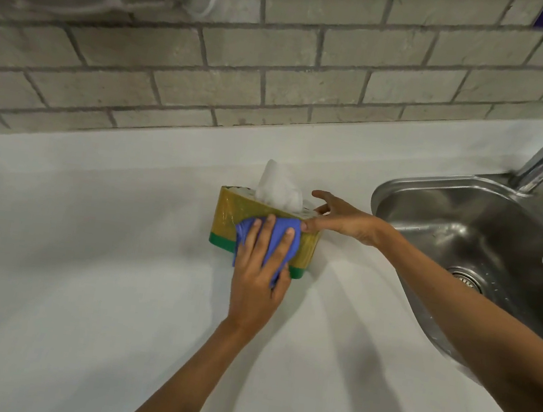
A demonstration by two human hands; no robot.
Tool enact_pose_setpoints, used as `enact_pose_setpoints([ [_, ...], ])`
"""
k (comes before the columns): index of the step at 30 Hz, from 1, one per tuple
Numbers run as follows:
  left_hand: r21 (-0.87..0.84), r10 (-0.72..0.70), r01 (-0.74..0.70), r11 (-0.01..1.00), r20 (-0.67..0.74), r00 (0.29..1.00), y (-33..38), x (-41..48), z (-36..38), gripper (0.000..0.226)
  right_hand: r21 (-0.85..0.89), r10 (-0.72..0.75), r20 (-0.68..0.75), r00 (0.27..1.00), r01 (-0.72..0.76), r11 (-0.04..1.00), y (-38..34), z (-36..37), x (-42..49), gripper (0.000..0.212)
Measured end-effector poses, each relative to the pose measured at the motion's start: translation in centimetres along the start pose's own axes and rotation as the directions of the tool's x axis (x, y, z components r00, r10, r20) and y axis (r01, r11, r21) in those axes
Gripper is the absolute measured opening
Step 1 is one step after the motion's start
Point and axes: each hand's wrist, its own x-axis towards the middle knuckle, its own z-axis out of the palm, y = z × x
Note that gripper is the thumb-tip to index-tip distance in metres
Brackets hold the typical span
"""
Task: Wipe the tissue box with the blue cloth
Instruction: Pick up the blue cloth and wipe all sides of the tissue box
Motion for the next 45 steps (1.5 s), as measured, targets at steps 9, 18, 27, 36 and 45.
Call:
enact_pose_setpoints([
  [9,-0.107,-0.37,0.357,0.928,-0.141,0.918,-1.5,2.2,-0.9,0.05,-0.001,0.034,-0.015,0.999,-0.034,0.999,-0.1,0.1,0.2,0.098],
  [18,-0.057,0.022,-0.02,0.998,0.025,0.999,-0.1,-1.9,-1.3,0.045,0.044,-0.026,-0.07,0.997,0.029,0.999,-0.1,0.8,-0.6,0.101],
  [27,-0.719,-0.929,0.686,-0.112,0.321,0.184,2.2,0.7,-5.0,0.035,-0.137,-0.266,-0.283,0.921,0.236,0.962,0.9,4.9,-3.0,0.128],
  [36,-0.63,-0.827,0.665,-0.401,0.561,0.034,2.8,0.9,-7.0,0.026,-0.203,-0.363,-0.438,0.822,0.303,0.931,2.3,8.8,-5.8,0.131],
  [45,-0.534,-0.832,0.813,-0.232,0.542,0.119,-0.9,4.0,-7.4,0.031,-0.333,-0.425,-0.563,0.709,0.276,0.901,3.4,8.9,-10.3,0.075],
])
